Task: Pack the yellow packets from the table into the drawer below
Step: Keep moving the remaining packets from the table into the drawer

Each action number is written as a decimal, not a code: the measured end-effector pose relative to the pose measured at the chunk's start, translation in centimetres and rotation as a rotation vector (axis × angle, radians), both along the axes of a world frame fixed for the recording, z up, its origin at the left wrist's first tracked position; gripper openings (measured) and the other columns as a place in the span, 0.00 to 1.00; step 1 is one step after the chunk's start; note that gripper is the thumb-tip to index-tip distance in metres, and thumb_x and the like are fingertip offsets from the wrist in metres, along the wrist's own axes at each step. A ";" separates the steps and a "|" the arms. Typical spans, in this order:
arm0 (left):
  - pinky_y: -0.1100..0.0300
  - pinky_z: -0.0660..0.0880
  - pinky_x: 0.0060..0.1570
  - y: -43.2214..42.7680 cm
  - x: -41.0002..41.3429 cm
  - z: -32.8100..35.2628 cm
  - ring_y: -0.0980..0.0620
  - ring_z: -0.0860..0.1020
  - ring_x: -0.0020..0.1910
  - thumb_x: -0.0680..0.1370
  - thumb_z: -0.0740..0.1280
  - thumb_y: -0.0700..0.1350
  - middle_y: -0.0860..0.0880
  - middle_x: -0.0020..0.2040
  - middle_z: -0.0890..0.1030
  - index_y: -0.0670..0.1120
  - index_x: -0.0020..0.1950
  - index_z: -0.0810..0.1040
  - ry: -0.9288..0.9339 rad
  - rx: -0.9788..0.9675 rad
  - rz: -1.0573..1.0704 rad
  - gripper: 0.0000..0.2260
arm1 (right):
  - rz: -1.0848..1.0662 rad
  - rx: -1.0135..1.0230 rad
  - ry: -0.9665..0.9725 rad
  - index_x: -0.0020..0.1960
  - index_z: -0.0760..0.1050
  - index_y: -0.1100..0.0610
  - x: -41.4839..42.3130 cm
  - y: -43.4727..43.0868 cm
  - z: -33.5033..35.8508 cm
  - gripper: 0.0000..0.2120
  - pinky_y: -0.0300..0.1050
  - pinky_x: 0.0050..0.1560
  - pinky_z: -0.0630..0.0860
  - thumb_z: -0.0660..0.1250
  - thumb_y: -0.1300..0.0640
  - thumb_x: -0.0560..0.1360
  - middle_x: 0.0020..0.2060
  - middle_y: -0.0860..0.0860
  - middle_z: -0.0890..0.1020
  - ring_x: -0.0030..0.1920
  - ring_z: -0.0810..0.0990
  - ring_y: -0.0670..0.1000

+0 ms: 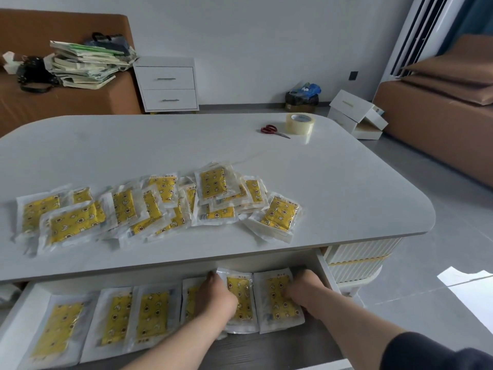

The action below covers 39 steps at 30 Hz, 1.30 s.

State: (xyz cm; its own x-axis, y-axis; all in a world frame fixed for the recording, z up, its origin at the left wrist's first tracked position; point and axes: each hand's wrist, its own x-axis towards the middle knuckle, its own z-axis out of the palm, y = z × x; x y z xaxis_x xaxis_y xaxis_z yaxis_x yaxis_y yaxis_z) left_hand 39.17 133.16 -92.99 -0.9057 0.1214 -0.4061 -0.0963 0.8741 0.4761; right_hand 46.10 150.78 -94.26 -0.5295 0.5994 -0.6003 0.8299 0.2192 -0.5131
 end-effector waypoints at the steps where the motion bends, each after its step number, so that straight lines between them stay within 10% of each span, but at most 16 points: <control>1: 0.63 0.77 0.37 -0.1 0.0 0.0 0.49 0.78 0.52 0.75 0.61 0.32 0.44 0.66 0.73 0.42 0.77 0.55 0.040 -0.041 -0.055 0.32 | 0.019 0.020 -0.011 0.57 0.77 0.61 0.1 0.0 0.0 0.14 0.47 0.55 0.78 0.68 0.60 0.72 0.57 0.58 0.81 0.58 0.80 0.57; 7: 0.63 0.71 0.31 -1.2 -0.1 0.4 0.51 0.78 0.43 0.73 0.63 0.32 0.46 0.50 0.77 0.42 0.71 0.60 0.109 -0.109 -0.313 0.28 | 0.277 0.193 -0.074 0.63 0.72 0.61 0.6 -0.3 0.5 0.17 0.45 0.56 0.76 0.63 0.60 0.75 0.60 0.58 0.78 0.59 0.78 0.56; 13: 0.57 0.75 0.52 -2.0 0.1 1.8 0.48 0.74 0.58 0.77 0.64 0.51 0.47 0.62 0.71 0.45 0.65 0.69 0.348 -0.238 -0.651 0.19 | 0.626 0.421 -0.041 0.70 0.66 0.56 2.1 0.2 1.9 0.22 0.44 0.59 0.73 0.60 0.55 0.76 0.64 0.54 0.73 0.62 0.74 0.55; 18: 0.48 0.54 0.74 -3.0 0.6 0.7 0.47 0.57 0.74 0.74 0.64 0.57 0.48 0.74 0.60 0.47 0.72 0.64 0.325 -0.268 -1.136 0.29 | 1.022 0.581 0.047 0.74 0.62 0.49 3.4 -0.4 2.4 0.36 0.49 0.71 0.65 0.67 0.39 0.69 0.72 0.49 0.64 0.71 0.63 0.55; 39: 0.48 0.44 0.75 -3.7 -0.2 -1.0 0.46 0.51 0.76 0.70 0.65 0.59 0.47 0.77 0.54 0.47 0.76 0.58 0.330 -0.273 -1.030 0.38 | 1.101 0.657 0.010 0.73 0.61 0.50 3.4 -1.3 0.8 0.33 0.52 0.71 0.63 0.67 0.48 0.71 0.72 0.49 0.61 0.73 0.59 0.56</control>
State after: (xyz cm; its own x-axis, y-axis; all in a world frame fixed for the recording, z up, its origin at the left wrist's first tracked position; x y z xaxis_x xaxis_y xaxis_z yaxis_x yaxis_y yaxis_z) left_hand 38.94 129.45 -94.01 -0.4925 0.8200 -0.2916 0.8304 0.5430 0.1245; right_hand 49.49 149.52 -93.47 -0.9354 0.0254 -0.3527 0.0469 0.9975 -0.0528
